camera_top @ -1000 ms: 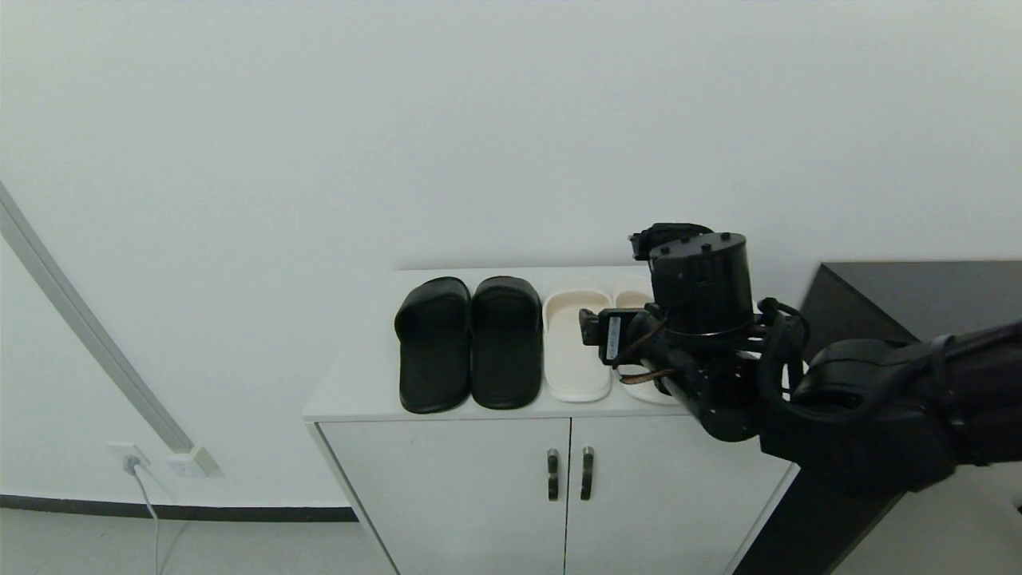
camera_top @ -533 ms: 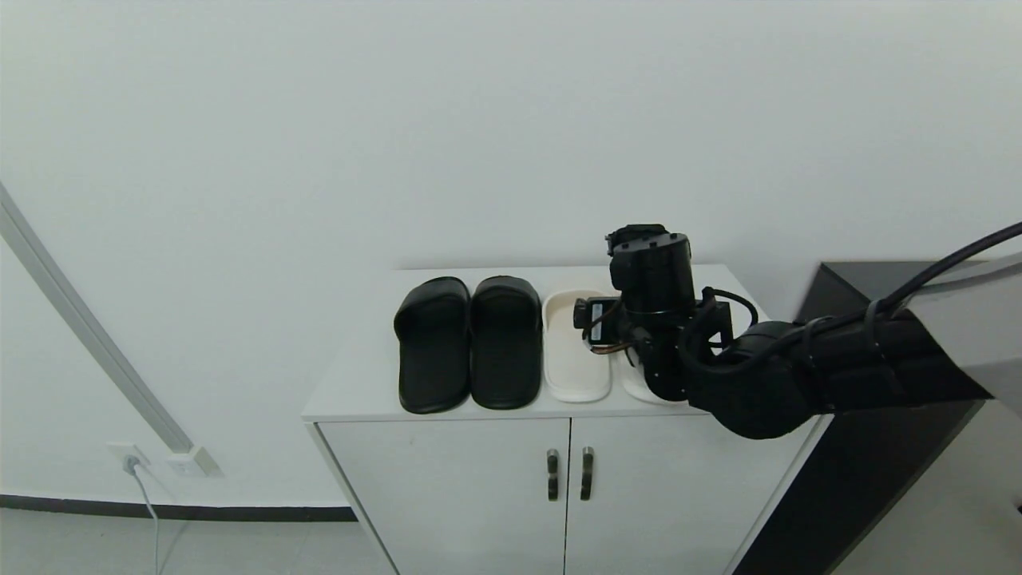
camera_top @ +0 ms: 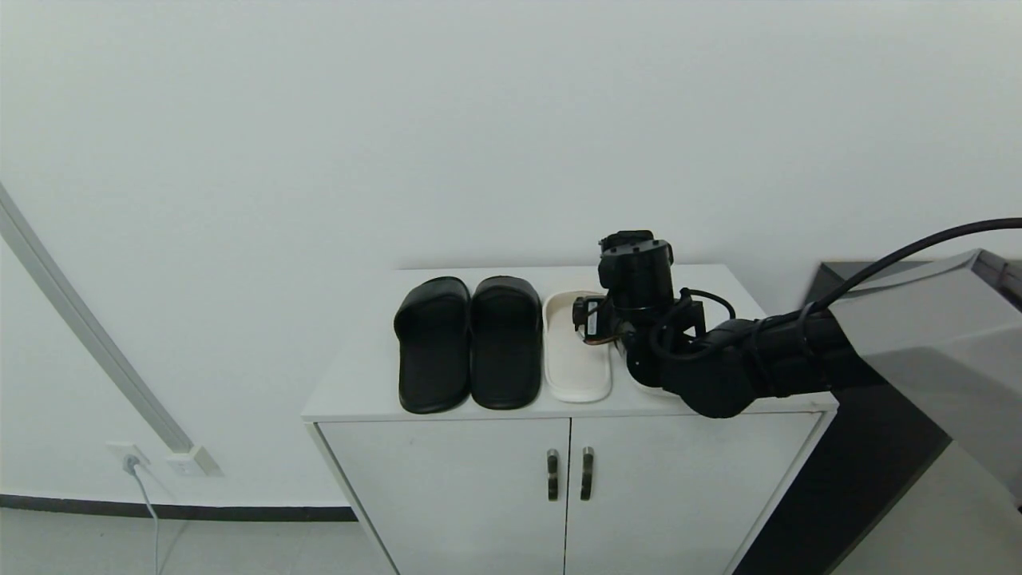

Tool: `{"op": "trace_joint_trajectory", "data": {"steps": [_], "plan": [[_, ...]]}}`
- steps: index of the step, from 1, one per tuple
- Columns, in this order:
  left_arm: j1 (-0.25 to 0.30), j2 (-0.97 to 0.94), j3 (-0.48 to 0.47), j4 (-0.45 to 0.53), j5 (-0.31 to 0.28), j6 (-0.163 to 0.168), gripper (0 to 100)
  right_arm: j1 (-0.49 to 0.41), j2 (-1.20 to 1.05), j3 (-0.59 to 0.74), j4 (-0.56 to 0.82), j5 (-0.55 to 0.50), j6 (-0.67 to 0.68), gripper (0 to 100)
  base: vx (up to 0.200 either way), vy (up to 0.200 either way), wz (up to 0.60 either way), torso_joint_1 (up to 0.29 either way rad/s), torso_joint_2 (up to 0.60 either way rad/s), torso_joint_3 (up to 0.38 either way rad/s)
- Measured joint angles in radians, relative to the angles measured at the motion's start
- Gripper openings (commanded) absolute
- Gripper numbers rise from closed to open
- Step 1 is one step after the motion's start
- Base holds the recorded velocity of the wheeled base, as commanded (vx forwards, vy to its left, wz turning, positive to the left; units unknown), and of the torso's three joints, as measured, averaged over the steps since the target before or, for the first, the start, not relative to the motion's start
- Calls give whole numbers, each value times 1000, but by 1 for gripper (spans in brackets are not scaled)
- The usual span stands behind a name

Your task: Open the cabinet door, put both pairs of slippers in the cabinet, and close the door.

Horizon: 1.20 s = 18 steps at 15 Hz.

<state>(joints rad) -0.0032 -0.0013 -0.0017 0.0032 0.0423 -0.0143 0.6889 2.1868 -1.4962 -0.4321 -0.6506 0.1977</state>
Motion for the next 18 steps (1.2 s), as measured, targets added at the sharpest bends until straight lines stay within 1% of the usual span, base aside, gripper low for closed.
{"op": "trace_joint_trajectory", "data": {"steps": [1,2,8,12,15,18], "plan": [[0,0,0,0,0,0,0,-2,6,-4,0,2,-1,100,0,0,0,0,0,0],[0,0,0,0,0,0,0,-3,10,-7,-1,4,-2,0,0,0,0,0,0,0],[0,0,0,0,0,0,0,-5,14,-13,-6,4,-29,0,0,0,0,0,0,0],[0,0,0,-1,0,-1,0,4,-20,15,-7,-1,-29,0,0,0,0,0,0,0],[0,0,2,-3,0,-1,0,23,-106,102,-7,8,-32,0,0,0,0,0,0,0],[0,0,2,-3,1,-2,0,68,-256,286,-16,97,-46,0,0,0,0,0,0,0]]}}
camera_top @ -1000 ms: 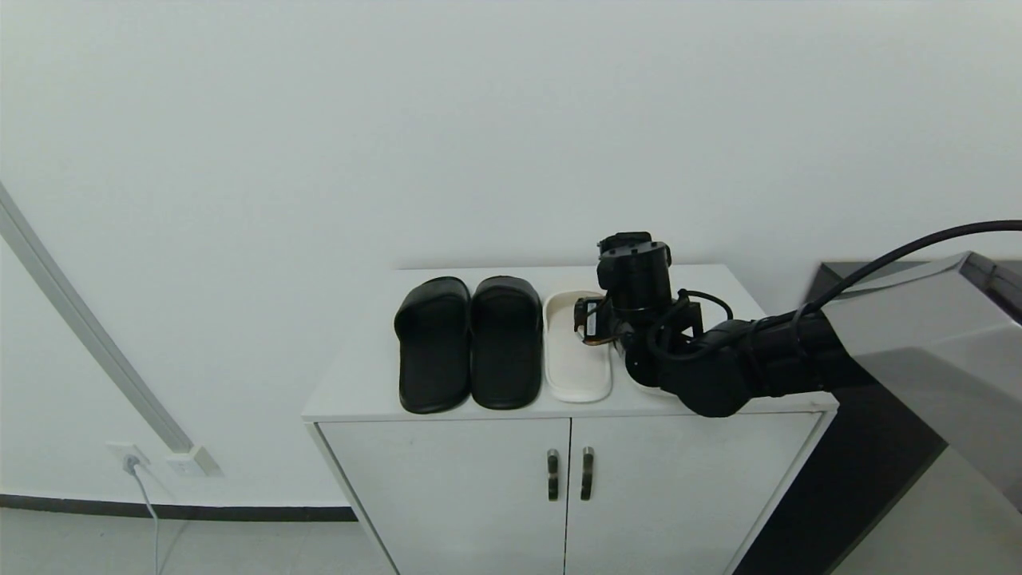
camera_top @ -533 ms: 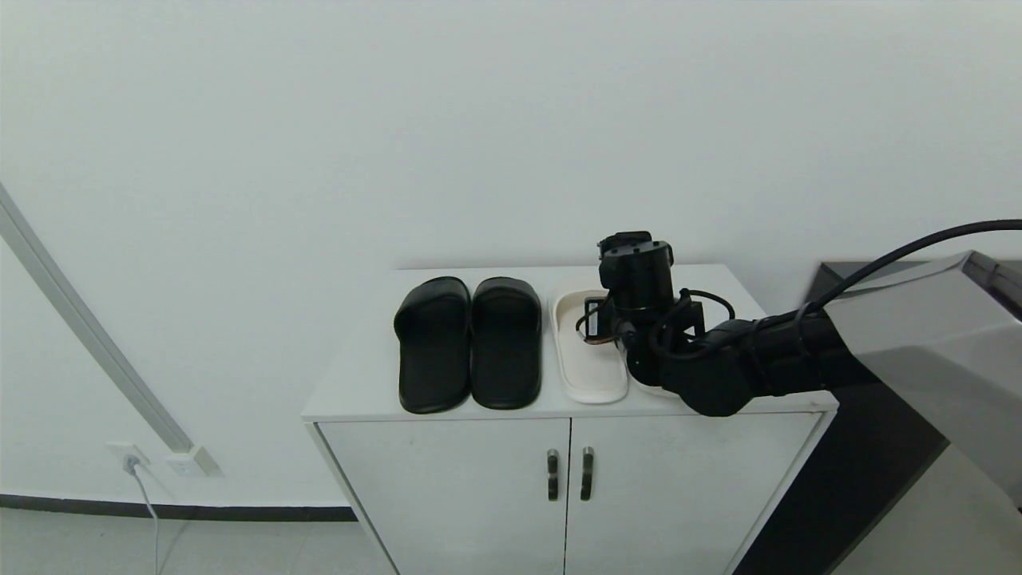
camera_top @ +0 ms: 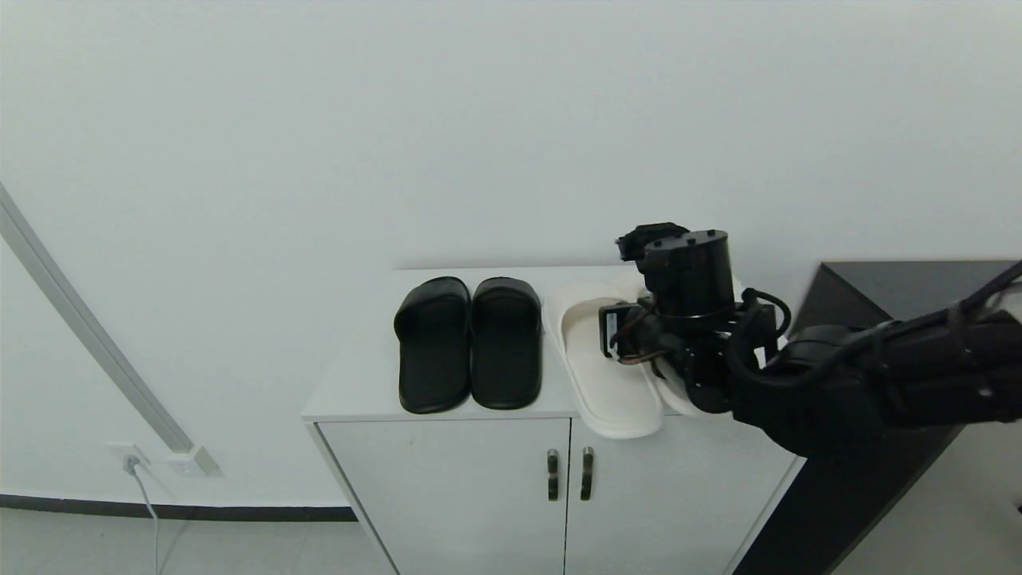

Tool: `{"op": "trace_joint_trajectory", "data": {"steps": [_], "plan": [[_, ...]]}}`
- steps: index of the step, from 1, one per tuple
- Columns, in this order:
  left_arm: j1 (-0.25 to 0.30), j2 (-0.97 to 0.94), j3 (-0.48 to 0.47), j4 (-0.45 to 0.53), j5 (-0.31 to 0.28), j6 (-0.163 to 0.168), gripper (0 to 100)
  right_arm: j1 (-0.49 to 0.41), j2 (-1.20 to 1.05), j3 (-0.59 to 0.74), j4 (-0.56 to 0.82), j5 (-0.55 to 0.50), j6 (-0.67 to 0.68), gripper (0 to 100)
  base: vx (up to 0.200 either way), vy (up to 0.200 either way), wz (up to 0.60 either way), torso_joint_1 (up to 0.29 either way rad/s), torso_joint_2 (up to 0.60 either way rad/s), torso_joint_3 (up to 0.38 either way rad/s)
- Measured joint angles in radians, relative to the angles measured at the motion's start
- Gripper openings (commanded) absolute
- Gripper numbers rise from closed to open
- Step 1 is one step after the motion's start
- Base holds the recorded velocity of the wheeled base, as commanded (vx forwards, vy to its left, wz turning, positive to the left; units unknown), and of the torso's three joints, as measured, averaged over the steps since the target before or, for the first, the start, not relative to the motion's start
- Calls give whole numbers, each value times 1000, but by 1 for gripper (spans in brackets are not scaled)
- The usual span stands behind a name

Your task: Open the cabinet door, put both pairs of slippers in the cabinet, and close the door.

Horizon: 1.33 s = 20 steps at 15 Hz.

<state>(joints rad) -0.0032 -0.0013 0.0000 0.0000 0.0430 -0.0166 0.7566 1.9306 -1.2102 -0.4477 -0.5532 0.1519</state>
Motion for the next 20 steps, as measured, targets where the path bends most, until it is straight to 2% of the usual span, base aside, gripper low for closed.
{"op": "trace_joint_trajectory", "data": {"steps": [4,6,9,12,20], "plan": [[0,0,0,0,0,1,0,87,-214,251,-24,175,-22,0,0,0,0,0,0,0],[0,0,0,0,1,1,0,117,-313,355,-26,284,-30,0,0,0,0,0,0,0],[0,0,0,0,0,1,0,154,-431,480,-27,383,-32,0,0,0,0,0,0,0],[0,0,0,0,0,1,0,165,-478,530,-47,416,-27,0,0,0,0,0,0,0],[0,0,0,0,1,0,0,168,-481,539,-47,415,-24,0,-200,0,0,2,1,4]]}}
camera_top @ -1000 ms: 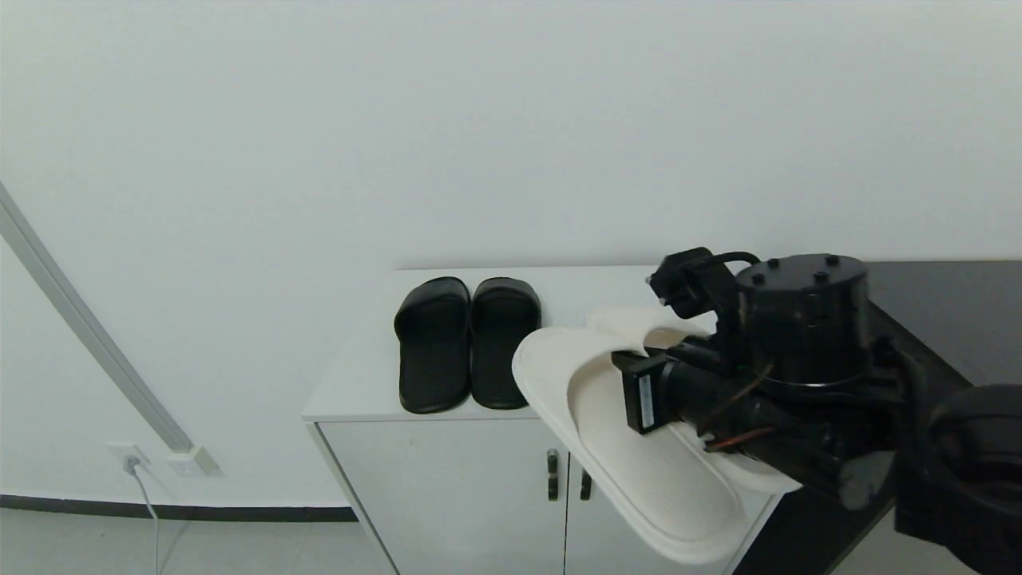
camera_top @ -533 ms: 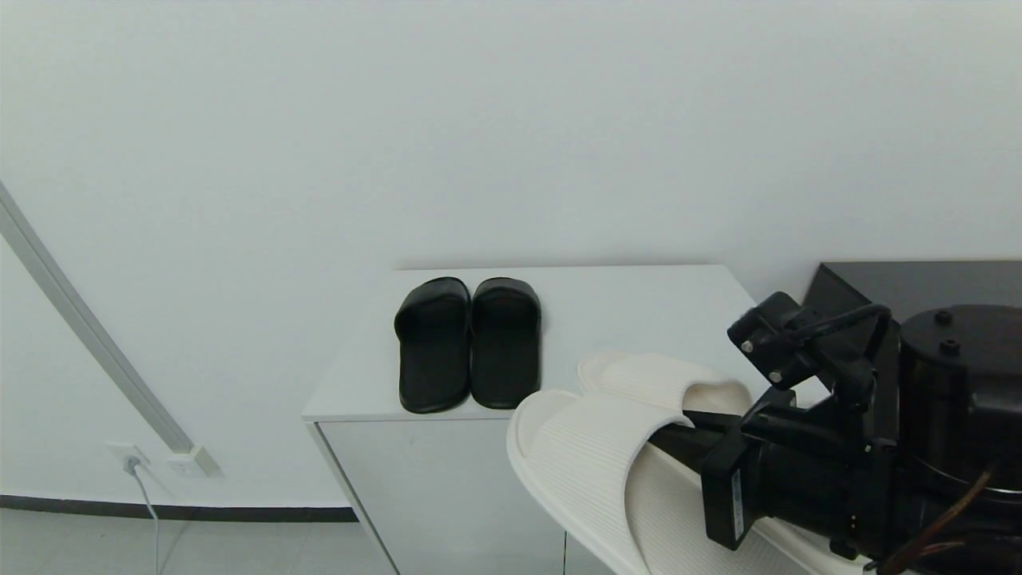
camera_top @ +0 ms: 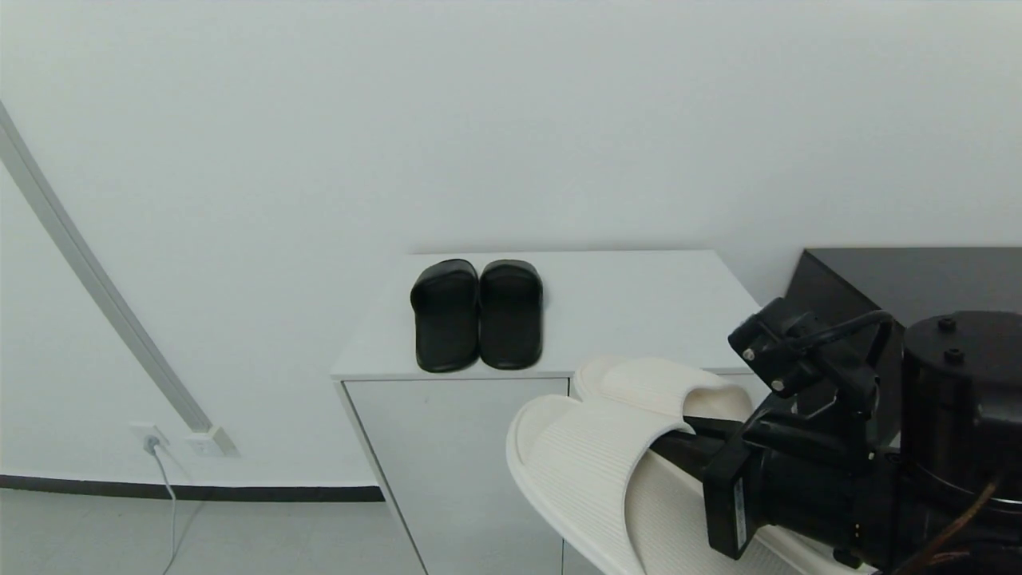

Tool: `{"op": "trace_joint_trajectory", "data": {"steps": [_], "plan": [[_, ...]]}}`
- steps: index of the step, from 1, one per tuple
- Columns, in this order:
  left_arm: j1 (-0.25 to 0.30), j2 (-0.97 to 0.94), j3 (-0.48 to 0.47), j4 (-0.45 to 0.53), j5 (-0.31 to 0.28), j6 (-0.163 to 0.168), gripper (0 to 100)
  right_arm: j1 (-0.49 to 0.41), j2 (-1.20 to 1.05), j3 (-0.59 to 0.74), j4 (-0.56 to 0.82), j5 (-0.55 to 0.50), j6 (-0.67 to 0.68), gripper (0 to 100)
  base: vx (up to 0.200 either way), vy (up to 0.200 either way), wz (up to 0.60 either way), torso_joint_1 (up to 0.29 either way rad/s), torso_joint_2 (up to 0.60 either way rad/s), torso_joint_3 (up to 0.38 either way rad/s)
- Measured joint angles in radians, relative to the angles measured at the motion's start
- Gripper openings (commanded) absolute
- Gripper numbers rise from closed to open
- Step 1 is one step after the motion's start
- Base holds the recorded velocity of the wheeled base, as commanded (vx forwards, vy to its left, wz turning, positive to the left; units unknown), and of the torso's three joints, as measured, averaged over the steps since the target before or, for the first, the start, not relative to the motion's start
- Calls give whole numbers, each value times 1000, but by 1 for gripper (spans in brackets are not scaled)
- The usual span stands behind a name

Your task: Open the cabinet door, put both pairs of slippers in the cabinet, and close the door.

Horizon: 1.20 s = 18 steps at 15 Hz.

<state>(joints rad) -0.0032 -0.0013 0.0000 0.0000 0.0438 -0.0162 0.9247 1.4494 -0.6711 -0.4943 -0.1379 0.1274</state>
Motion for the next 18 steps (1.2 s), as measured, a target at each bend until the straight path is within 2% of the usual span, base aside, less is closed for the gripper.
{"op": "trace_joint_trajectory", "data": {"steps": [14,18], "plan": [[0,0,0,0,0,0,0,-1,-4,43,-19,-3,-6,0,0,0,0,0,0,0],[0,0,0,0,0,1,0,0,-3,53,-24,-2,-7,0,0,0,0,-133,323,188]]}}
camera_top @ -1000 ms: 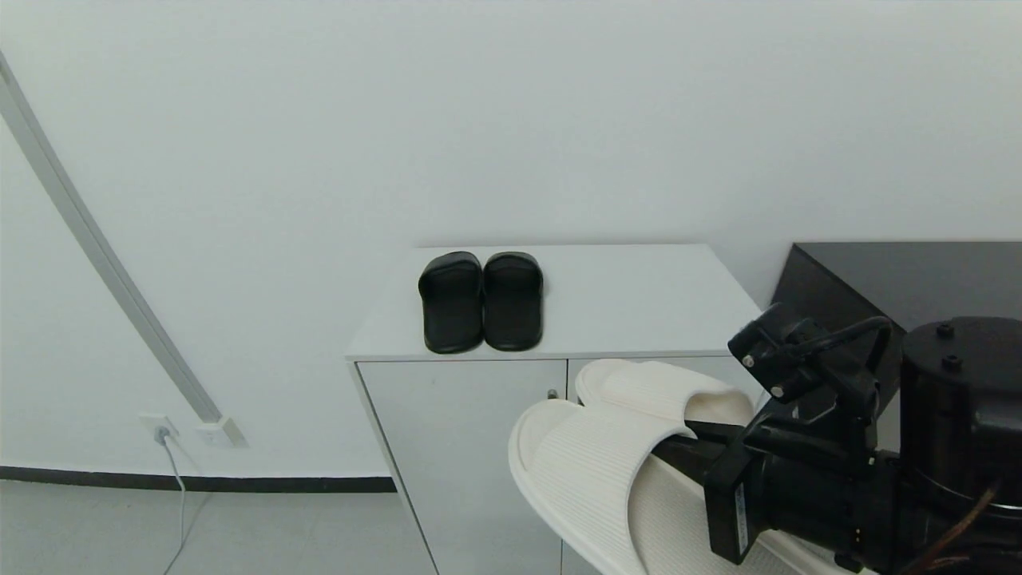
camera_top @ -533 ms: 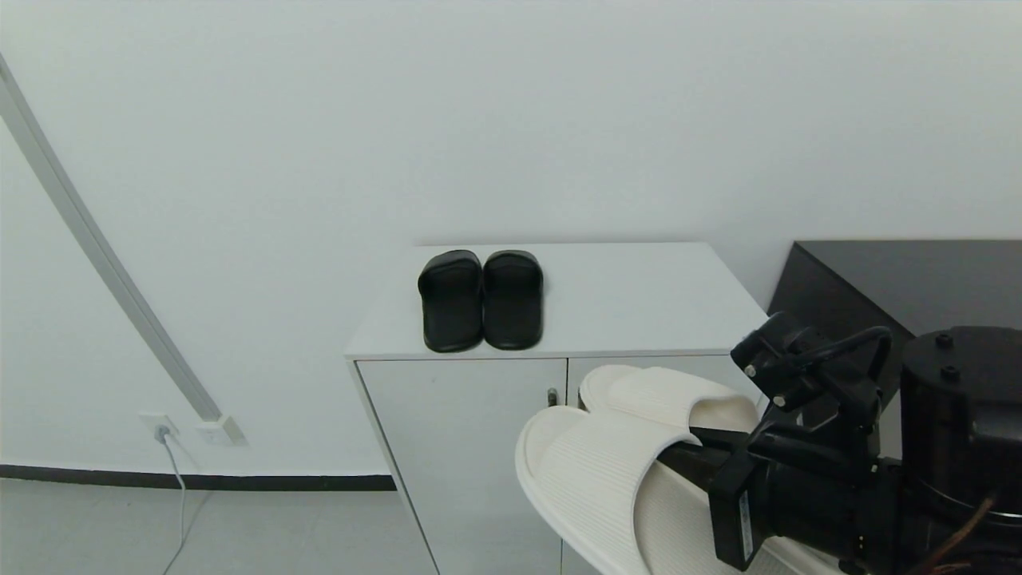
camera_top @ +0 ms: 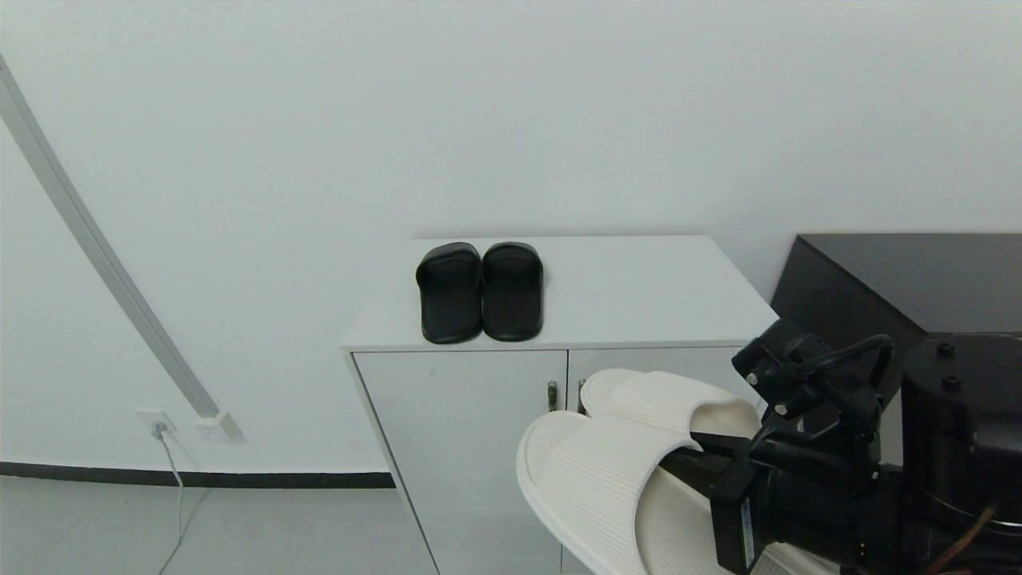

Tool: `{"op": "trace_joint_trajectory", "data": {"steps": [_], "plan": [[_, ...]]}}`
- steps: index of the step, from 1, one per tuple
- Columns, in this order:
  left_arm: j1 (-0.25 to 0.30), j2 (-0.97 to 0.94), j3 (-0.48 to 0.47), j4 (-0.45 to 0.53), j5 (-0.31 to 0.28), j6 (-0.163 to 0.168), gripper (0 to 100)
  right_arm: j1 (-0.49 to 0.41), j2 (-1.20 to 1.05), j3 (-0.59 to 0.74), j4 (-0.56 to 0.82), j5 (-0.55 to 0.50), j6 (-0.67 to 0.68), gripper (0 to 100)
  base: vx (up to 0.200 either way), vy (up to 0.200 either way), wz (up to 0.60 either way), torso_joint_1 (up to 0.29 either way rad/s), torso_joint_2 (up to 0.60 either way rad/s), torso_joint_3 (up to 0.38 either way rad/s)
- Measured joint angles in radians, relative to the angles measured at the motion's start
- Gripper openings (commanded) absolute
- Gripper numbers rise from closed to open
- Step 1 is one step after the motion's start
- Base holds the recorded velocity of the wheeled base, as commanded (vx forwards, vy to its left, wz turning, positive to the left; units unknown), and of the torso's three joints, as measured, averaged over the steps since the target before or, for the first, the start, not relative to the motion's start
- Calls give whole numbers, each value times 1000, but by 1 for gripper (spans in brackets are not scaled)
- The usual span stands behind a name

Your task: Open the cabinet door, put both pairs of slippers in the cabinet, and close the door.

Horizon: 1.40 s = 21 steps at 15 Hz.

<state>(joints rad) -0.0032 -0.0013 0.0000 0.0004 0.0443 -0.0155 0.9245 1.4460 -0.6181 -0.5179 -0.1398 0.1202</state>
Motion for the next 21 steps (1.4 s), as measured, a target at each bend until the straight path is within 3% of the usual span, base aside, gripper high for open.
{"op": "trace_joint_trajectory", "data": {"steps": [3,4,13,16,21], "plan": [[0,0,0,0,-1,3,0,0,0,7,-5,0,0,0,0,0,0,-219,522,295],[0,0,0,0,-1,4,100,0,2,8,-5,-1,0,0,0,0,0,-207,535,315],[0,0,0,0,-1,15,100,0,1,29,-43,-5,-22,0,0,0,0,-187,506,321],[0,0,0,3,-40,43,100,0,1,42,-44,-3,-22,0,0,0,0,-146,470,326],[0,0,-2,4,-42,44,100,0,1,52,-45,-3,-22,0,0,0,0,-109,459,347]]}}
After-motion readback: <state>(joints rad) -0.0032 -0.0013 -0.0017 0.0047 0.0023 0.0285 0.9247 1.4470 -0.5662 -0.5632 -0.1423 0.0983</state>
